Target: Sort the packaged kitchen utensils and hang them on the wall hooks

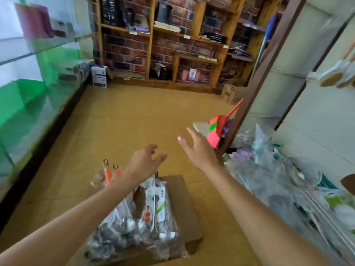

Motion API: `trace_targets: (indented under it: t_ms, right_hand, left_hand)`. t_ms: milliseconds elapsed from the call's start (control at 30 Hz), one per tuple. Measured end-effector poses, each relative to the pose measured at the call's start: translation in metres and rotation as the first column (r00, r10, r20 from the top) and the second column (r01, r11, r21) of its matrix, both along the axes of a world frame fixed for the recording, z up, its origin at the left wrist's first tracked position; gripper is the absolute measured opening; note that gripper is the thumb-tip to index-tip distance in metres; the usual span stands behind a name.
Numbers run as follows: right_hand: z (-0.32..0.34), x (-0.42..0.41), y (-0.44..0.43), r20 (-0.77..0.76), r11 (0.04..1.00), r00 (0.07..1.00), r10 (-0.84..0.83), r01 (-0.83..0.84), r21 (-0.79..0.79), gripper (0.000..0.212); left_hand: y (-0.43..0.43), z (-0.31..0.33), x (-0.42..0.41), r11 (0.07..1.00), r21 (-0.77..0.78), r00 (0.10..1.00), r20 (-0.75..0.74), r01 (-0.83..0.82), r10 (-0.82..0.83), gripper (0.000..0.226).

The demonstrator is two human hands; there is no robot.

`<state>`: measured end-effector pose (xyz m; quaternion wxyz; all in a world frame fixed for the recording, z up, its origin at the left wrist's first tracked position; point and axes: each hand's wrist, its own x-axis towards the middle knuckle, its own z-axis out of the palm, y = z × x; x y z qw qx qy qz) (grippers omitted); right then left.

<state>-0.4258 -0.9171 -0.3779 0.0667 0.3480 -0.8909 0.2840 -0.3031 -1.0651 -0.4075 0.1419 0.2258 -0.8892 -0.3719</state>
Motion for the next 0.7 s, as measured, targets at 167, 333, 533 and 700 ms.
trace_targets:
  t_ms: [167, 333, 533, 700]
  right_hand:
    - [-0.092, 0.0, -0.049, 0.32, 0.997, 0.944, -0.082, 0.075, 0.033, 0.066]
    - [-0.153, -0.005, -0.075, 0.486, 0.967, 0.844, -0.227, 0.137, 0.215, 0.072]
    - [-0.204, 0.002, -0.09, 0.737, 0.951, 0.601, -0.309, 0.183, 0.249, 0.091]
    - [-0.215, -0.009, -0.089, 0.749, 0.959, 0.605, -0.27, 0.237, 0.155, 0.08]
  left_hand:
    - [0.006, -0.103, 0.012, 0.993, 0.118, 0.966, 0.256, 0.004, -0.034, 0.064]
    - [0.016, -0.162, 0.009, 0.998, 0.066, 0.878, 0.479, -0.019, -0.015, 0.093]
    - [0.027, -0.188, -0.002, 0.999, 0.034, 0.817, 0.577, -0.021, -0.003, 0.105]
    - [0.017, -0.195, -0.006, 0.96, 0.241, 0.863, 0.505, -0.145, 0.004, 0.067]
